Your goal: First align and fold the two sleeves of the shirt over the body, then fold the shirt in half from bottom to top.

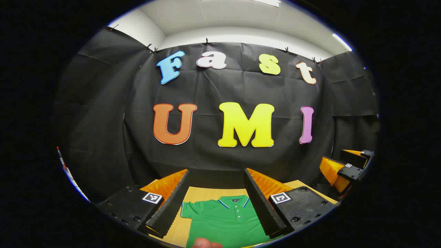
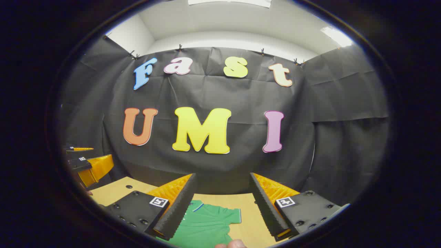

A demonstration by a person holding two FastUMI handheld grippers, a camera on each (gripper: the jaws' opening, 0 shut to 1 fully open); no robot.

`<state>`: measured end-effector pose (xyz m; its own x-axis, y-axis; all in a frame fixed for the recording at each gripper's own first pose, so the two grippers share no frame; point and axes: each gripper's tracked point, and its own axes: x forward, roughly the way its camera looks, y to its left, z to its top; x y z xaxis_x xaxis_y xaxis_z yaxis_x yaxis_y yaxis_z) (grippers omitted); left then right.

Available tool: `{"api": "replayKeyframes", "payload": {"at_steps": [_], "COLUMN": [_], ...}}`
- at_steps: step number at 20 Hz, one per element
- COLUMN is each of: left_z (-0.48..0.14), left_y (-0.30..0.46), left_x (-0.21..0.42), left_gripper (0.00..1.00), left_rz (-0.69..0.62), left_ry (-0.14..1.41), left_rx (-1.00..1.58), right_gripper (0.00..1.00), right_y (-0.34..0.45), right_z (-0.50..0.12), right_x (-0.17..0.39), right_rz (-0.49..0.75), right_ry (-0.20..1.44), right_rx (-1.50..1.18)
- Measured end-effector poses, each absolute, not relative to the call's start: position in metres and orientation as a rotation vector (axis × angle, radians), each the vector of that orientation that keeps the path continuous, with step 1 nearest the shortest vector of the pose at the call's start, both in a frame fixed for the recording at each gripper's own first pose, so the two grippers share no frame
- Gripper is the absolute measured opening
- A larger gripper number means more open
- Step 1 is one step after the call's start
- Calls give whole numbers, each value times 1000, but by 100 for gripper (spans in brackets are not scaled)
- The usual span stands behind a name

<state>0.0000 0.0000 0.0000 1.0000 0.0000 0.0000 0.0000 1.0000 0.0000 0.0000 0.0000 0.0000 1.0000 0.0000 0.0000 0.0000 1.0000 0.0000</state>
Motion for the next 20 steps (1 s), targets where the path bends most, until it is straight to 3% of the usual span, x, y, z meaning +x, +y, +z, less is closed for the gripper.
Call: {"api": "replayKeyframes", "payload": {"at_steps": [13, 18, 20], "left_z": [-7, -18, -26], "left_y": [-2, 1, 3], "left_x": [5, 8, 7], "left_gripper": [98, 98, 98], "left_rz": [0, -4, 0], "left_ry": [18, 40, 56], "left_rx": [0, 16, 12], "right_gripper": [95, 97, 94], "right_y": [8, 16, 14], "right_z": [-11, -32, -40], "right_x": [11, 12, 14], "right_rz": [35, 105, 114], "right_ry": [54, 126, 157], "right_rx": [19, -14, -17]}}
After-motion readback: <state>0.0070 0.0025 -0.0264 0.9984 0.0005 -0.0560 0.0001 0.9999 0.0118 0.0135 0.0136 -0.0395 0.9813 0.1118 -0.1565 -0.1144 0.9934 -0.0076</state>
